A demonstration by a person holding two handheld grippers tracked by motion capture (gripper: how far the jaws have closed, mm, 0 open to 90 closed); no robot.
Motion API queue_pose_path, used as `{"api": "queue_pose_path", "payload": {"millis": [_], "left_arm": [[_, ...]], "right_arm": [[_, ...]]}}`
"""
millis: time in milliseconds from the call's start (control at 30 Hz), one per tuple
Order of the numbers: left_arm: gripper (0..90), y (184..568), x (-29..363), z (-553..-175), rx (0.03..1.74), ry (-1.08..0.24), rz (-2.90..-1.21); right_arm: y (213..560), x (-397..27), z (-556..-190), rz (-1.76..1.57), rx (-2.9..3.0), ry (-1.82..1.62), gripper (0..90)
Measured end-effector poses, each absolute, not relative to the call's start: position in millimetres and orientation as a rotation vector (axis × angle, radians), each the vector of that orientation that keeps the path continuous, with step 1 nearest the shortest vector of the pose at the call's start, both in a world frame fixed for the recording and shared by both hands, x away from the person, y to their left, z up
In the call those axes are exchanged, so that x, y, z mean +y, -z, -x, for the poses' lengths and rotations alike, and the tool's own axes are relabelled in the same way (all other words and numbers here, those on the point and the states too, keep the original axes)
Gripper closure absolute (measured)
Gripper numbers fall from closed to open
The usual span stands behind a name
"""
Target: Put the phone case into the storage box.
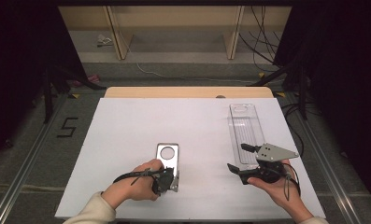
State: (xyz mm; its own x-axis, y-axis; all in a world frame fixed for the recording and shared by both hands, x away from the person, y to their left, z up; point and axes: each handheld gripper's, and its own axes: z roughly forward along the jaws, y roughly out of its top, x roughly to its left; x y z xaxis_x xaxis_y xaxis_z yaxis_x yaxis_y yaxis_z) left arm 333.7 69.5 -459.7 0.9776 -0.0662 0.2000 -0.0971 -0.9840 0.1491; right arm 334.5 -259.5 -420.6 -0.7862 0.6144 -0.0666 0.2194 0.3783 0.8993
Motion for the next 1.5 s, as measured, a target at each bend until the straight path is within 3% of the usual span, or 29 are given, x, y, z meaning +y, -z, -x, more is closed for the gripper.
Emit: {"api": "queue_pose_path", "payload": {"millis": [767, 1333, 1500], "left_arm": [[85.3, 460.2, 69.0, -328.7, -0.140, -0.329, -2.963], [88.2, 461.8, 75.4, -319.2, -0.090, -0.447, -2.893], [88.3, 457.0, 75.4, -317.9, -0.088, -0.548, -2.816]], "right_arm": [[420.5, -259.5, -334.2, -0.724, 2.253, -1.380, 16.1], [420.1, -259.7, -333.8, -0.727, 2.248, -1.387, 16.0], [420.3, -259.6, -334.1, -0.728, 2.248, -1.386, 16.1]]}}
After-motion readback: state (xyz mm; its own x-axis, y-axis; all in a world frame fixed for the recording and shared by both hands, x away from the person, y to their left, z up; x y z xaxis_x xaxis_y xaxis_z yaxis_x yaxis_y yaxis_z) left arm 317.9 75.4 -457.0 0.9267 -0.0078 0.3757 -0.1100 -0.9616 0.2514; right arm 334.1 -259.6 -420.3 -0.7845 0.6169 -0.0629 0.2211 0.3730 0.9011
